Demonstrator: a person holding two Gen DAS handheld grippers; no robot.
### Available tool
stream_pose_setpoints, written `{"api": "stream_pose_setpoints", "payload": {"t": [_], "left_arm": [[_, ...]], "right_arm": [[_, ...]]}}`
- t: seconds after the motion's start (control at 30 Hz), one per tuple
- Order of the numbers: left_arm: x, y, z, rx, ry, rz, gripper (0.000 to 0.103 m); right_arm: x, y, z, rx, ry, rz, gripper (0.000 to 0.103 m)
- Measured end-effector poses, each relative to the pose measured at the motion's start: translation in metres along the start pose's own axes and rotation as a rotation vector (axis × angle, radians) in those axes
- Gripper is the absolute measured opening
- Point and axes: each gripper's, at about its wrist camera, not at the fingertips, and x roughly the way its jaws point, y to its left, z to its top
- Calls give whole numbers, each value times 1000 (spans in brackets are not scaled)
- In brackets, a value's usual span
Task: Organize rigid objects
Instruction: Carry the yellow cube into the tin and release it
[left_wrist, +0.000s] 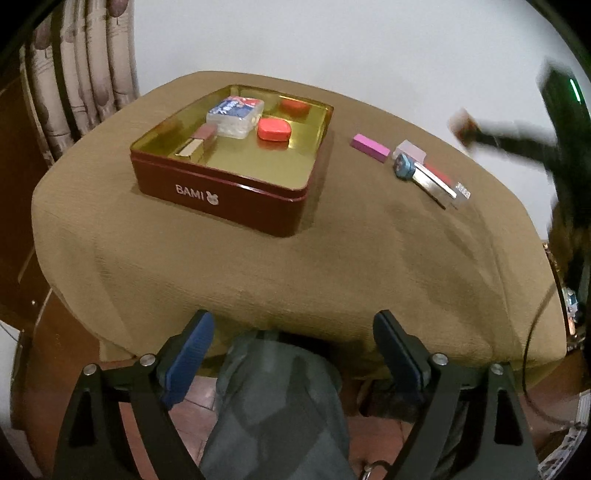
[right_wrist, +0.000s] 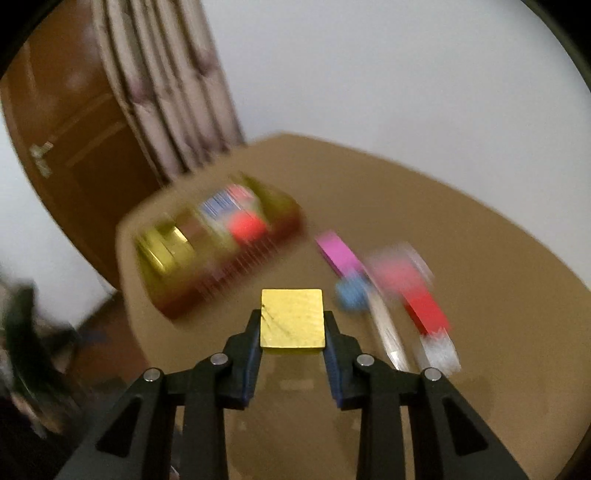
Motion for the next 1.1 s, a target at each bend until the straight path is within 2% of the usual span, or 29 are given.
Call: {"api": "stream_pose_setpoints", "payload": {"t": [0.13,0.23,0.33,0.53,0.6,0.7,0.97,1.1], "left_arm": [[-6,9,2,-16,-35,13,86],[-8,18,2,-37,-47,6,87],[-4,25,4,-49,-34,4,88],[9,34,6,-75,17,-28,88],[13,37,6,-88,32,-42,88],[16,39,5,-101,49,-60,88],[19,36,3,-90,69,-70,88],[16,32,2,-70,57,-64,88]], "right_arm": [[60,29,73,-33,28,67,30],[110,43,101,-29,95,54,30],[154,45,114,13,154,59,30],[205,39,117,95,255,11,30],[216,34,119,133,278,20,30],[227,32,122,158,284,19,30],[250,30,123,181,299,-70,31],[238,24,123,215,264,-63,34]]}}
